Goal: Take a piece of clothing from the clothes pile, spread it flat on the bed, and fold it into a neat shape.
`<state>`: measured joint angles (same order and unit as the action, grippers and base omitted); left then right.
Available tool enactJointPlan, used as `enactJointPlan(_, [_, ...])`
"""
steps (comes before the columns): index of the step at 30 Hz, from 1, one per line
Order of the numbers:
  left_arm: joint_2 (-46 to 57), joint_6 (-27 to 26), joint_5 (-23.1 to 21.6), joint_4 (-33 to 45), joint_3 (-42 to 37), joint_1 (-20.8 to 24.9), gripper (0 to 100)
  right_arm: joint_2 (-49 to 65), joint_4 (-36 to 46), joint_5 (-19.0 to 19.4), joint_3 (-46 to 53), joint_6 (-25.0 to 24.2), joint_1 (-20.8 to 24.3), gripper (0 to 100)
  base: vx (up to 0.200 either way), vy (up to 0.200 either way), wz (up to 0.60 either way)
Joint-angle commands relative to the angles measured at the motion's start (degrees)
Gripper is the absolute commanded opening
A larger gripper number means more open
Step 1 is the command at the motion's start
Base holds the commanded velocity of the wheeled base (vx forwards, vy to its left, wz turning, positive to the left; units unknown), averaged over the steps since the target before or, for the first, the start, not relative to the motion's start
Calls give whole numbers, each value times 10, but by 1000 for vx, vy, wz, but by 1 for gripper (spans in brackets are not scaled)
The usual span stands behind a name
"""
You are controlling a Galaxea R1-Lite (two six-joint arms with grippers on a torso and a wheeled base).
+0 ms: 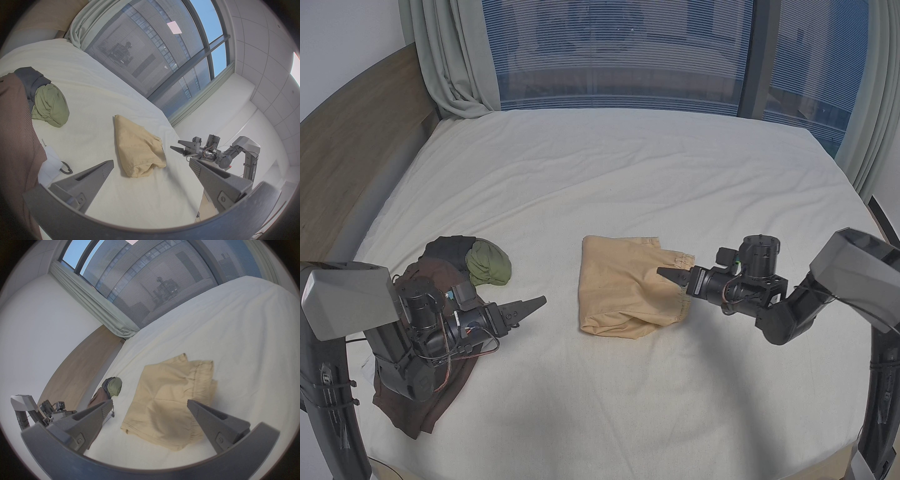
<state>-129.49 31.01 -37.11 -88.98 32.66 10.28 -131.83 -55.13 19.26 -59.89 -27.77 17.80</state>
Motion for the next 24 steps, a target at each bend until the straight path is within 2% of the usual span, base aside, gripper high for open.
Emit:
enactJointPlan(1, [0, 0, 0, -1, 2, -1, 100, -113, 1, -14, -71, -7, 29, 100, 0, 0, 0])
enactJointPlan(7, [-1, 1, -14, -1, 7, -4, 100, -169, -3, -32, -94, -6, 29, 100, 0, 0, 0])
enactJointPlan(13, [18, 2, -38, -1, 7, -15, 100, -148, -15, -34, -74, -17, 31, 100, 0, 0, 0])
enactJointPlan(18, [108, 31, -75, -1, -22, -14, 100, 12, -60, -35, 24, -48, 33, 100, 0, 0, 0])
enactJointPlan(19, [113, 33, -76, -1, -22, -14, 100, 18, -60, -35, 27, -48, 33, 100, 0, 0, 0])
enactJointPlan(21, [187, 62, -99, 0, -46, -10, 100, 134, -56, -36, 88, -46, 30, 100, 0, 0, 0])
enactJointPlan(22, [194, 64, -102, 0, -48, -9, 100, 147, -56, -36, 94, -46, 29, 100, 0, 0, 0])
enactJointPlan(24, [270, 97, -128, 1, -72, -5, 100, 248, -38, -37, 152, -18, 21, 100, 0, 0, 0])
